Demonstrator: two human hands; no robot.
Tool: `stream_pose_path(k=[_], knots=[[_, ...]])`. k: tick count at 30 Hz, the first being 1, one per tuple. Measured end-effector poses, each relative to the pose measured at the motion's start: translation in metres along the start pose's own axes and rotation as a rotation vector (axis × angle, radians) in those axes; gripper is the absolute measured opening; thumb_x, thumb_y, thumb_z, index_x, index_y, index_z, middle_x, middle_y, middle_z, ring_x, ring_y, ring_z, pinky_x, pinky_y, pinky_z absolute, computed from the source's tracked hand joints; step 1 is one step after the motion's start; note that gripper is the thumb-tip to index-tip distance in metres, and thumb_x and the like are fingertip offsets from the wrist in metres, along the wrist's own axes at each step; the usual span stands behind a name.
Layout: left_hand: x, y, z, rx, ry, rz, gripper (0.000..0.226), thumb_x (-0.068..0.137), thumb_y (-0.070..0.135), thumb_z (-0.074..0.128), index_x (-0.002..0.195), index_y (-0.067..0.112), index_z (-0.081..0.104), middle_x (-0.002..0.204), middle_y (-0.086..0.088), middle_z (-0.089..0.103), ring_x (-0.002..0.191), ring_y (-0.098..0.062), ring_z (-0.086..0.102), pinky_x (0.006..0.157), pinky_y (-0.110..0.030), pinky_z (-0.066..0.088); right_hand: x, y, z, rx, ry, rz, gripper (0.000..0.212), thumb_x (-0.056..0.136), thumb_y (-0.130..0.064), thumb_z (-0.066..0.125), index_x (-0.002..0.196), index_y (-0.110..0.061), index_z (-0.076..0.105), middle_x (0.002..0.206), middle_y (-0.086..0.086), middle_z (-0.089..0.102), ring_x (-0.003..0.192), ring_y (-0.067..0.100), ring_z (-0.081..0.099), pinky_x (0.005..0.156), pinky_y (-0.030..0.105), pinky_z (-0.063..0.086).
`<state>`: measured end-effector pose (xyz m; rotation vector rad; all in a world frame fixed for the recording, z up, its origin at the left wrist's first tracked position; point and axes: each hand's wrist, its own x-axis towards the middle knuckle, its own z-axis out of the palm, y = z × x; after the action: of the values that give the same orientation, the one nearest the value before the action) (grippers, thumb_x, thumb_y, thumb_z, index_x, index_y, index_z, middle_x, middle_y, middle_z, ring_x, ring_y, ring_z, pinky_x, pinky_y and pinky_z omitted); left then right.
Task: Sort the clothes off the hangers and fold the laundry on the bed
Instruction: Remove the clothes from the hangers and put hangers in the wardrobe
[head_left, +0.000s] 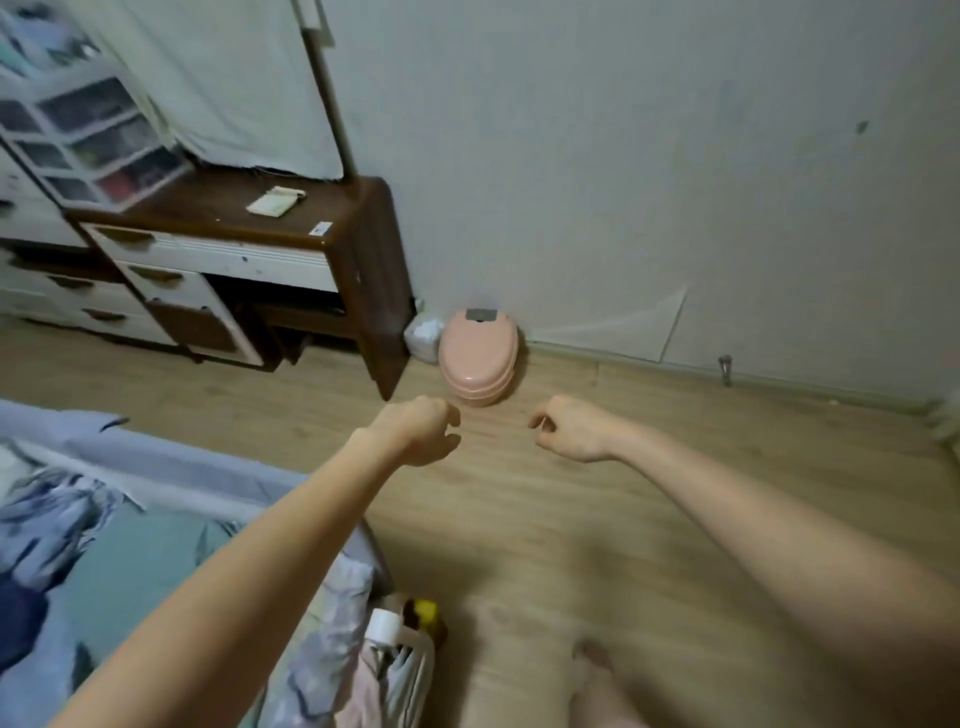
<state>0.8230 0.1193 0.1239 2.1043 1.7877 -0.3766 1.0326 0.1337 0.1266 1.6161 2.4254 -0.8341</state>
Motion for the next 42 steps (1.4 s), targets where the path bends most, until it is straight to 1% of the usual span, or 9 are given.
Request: stream_pose_path(k=[7,9,14,19,24,27,34,38,42], knots=[[0.091,-0.106,-0.042,-0.164,0.048,-0.328,0.043,0.098,0.039,0.044,0.138,0.022,0.046,0.134,-0.004,0.055,0.118,-0.026,0.054,0.097,-0.04,0.046,0.197,-0.054,-0.067,-0.26,-0.106,-0.367,0.035,0.096,-0.02,0.046,0.128,-0.01,0.057,0.128,0.009,0.059,0.114,0.027,0.055,0.088,0.025,0.042],[0.104,-0.136,-0.06,-0.237,0.074,-0.429,0.043,0.099,0.037,0.044,0.138,0.021,0.047,0.132,-0.004,0.056,0.116,-0.026,0.056,0.096,-0.04,0.047,0.246,-0.08,-0.086,-0.322,-0.152,-0.484,0.036,0.095,-0.019,0.046,0.129,-0.01,0.056,0.128,0.01,0.059,0.114,0.027,0.055,0.093,0.031,0.046],[0.108,-0.213,-0.08,-0.356,0.091,-0.657,0.041,0.099,0.038,0.044,0.137,0.021,0.048,0.128,-0.002,0.059,0.113,-0.024,0.057,0.092,-0.038,0.048,0.36,-0.154,-0.112,-0.424,-0.27,-0.658,0.032,0.092,-0.022,0.049,0.12,-0.013,0.06,0.118,0.01,0.063,0.107,0.029,0.059,0.086,0.033,0.05],[0.102,-0.292,-0.067,-0.427,0.076,-0.895,0.04,0.098,0.037,0.043,0.134,0.022,0.05,0.132,-0.004,0.055,0.119,-0.027,0.053,0.087,-0.032,0.042,0.451,-0.243,-0.099,-0.469,-0.38,-0.835,0.036,0.094,-0.021,0.049,0.128,-0.012,0.057,0.123,0.011,0.06,0.107,0.025,0.059,0.091,0.035,0.05],[0.114,-0.401,-0.055,-0.541,0.03,-0.964,0.039,0.098,0.04,0.045,0.133,0.023,0.053,0.133,-0.004,0.055,0.119,-0.026,0.055,0.09,-0.035,0.044,0.529,-0.343,-0.08,-0.477,-0.426,-0.94,0.037,0.096,-0.021,0.048,0.13,-0.009,0.056,0.128,0.014,0.059,0.114,0.027,0.057,0.095,0.034,0.046],[0.118,-0.469,-0.072,-0.574,0.053,-1.009,0.037,0.098,0.038,0.044,0.131,0.023,0.054,0.131,-0.003,0.057,0.117,-0.025,0.055,0.086,-0.033,0.044,0.568,-0.405,-0.079,-0.48,-0.437,-1.002,0.036,0.096,-0.019,0.048,0.128,-0.007,0.058,0.125,0.012,0.061,0.115,0.026,0.057,0.094,0.03,0.044],[0.099,-0.603,-0.11,-0.614,0.131,-1.123,0.033,0.096,0.036,0.046,0.121,0.02,0.06,0.122,-0.002,0.06,0.113,-0.026,0.056,0.091,-0.041,0.049,0.651,-0.543,-0.07,-0.458,-0.467,-1.151,0.036,0.096,-0.017,0.048,0.129,-0.007,0.057,0.127,0.012,0.06,0.118,0.025,0.055,0.093,0.025,0.04],[0.072,-0.68,-0.101,-0.771,0.268,-1.229,0.031,0.097,0.032,0.05,0.121,0.017,0.063,0.124,-0.002,0.062,0.117,-0.023,0.056,0.097,-0.033,0.045,0.699,-0.636,-0.043,-0.5,-0.485,-1.275,0.034,0.096,-0.014,0.048,0.126,-0.005,0.059,0.124,0.013,0.062,0.116,0.027,0.056,0.094,0.028,0.039],[0.028,-0.746,-0.091,-0.888,0.475,-1.461,0.031,0.097,0.023,0.052,0.121,0.009,0.064,0.123,-0.003,0.063,0.115,-0.021,0.057,0.091,-0.025,0.04,0.744,-0.743,-0.004,-0.575,-0.531,-1.412,0.031,0.093,-0.018,0.051,0.119,-0.009,0.063,0.119,0.012,0.065,0.112,0.028,0.058,0.094,0.032,0.045]])
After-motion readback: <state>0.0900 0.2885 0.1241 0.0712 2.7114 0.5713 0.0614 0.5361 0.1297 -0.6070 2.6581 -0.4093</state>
